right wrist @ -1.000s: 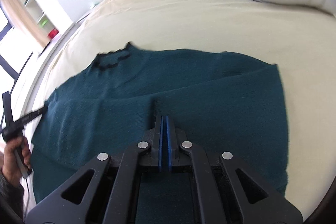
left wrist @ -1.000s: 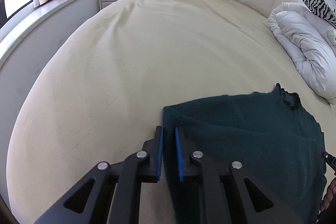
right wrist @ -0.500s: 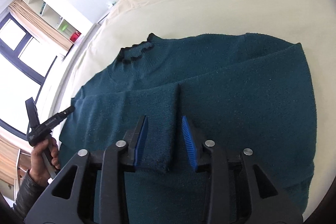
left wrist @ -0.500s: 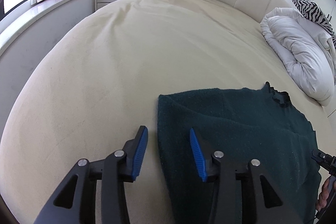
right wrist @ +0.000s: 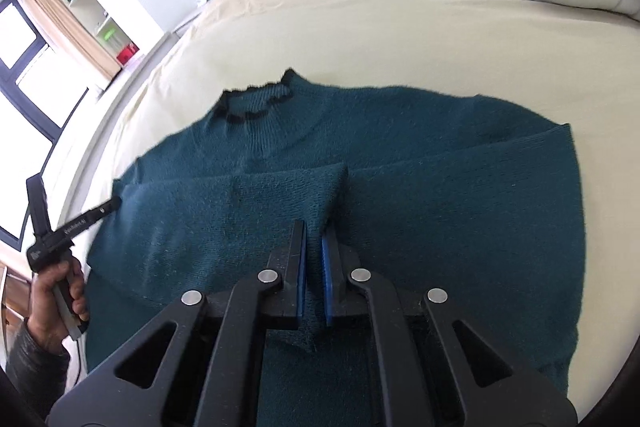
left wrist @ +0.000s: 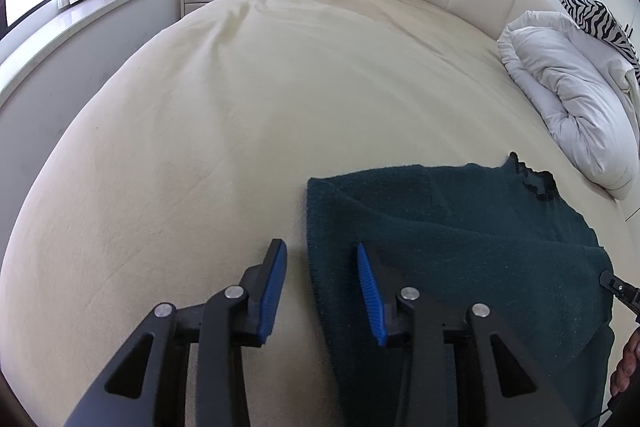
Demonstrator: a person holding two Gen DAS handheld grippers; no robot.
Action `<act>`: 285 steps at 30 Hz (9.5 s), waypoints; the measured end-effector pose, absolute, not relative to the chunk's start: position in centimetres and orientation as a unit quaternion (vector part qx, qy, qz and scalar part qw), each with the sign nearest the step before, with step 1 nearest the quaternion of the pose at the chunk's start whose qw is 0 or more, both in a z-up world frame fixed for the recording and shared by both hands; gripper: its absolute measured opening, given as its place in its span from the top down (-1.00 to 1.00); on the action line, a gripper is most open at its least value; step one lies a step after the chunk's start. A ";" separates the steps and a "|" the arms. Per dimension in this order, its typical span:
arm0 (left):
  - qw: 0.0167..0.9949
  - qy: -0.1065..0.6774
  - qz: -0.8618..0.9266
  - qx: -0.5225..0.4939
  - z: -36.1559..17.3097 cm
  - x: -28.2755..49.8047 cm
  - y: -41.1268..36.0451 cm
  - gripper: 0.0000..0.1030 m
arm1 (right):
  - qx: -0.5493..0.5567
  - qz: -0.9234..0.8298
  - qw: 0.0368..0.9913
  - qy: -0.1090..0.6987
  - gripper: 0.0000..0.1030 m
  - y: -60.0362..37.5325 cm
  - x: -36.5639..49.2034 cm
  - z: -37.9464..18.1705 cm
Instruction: Fold small clothes
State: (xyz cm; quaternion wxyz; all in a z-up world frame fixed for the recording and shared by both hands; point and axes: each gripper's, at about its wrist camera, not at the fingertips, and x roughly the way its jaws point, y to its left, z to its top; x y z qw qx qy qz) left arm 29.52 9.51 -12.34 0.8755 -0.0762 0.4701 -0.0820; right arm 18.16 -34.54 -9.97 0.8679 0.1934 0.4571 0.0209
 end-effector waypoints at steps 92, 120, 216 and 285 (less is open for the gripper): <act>0.727 0.588 -0.240 -0.261 -10.9 -4.5 17.7 -0.18 | 0.360 0.044 0.811 0.459 -0.70 -41.8 -20.6 -7.6; 0.702 0.615 -0.227 -0.279 -12.3 -5.0 18.5 0.85 | 0.406 0.086 0.683 0.602 -0.29 -43.0 -19.6 -13.4; 0.745 0.468 -0.199 -0.431 -9.8 33.1 12.8 0.89 | 0.428 -0.010 0.817 0.387 0.91 -49.9 22.6 -10.0; 0.863 0.443 -0.173 -0.171 -11.9 15.3 11.0 0.95 | 0.179 -0.069 0.883 0.428 0.91 -42.4 3.5 -10.3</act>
